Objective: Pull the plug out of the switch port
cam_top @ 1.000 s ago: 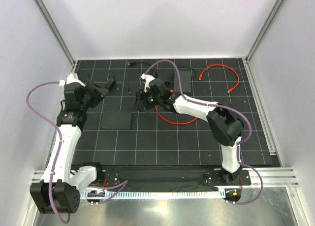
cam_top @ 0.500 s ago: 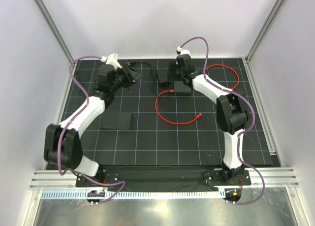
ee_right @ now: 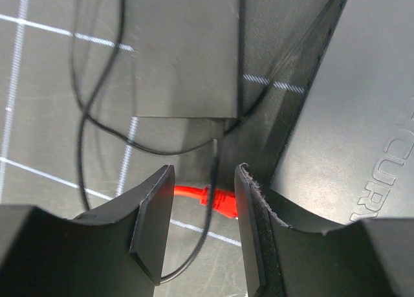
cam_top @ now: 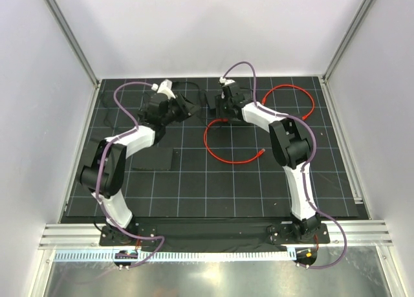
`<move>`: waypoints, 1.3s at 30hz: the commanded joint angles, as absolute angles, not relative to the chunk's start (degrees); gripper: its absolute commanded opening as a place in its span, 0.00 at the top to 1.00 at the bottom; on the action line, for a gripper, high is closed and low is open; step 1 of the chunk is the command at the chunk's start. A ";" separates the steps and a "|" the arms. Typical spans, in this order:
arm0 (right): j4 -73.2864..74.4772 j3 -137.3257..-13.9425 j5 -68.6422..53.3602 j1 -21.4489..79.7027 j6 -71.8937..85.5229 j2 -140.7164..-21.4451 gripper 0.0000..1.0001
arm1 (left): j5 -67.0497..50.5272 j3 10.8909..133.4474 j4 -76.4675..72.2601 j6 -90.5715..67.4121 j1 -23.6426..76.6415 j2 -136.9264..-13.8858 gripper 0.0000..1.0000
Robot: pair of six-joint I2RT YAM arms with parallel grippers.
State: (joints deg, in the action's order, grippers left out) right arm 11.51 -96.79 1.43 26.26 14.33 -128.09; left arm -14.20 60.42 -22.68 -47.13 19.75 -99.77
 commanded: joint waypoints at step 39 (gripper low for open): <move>14.33 -102.13 11.95 29.01 10.37 -126.03 0.53 | -14.68 61.35 -26.72 -46.58 21.27 -105.73 0.51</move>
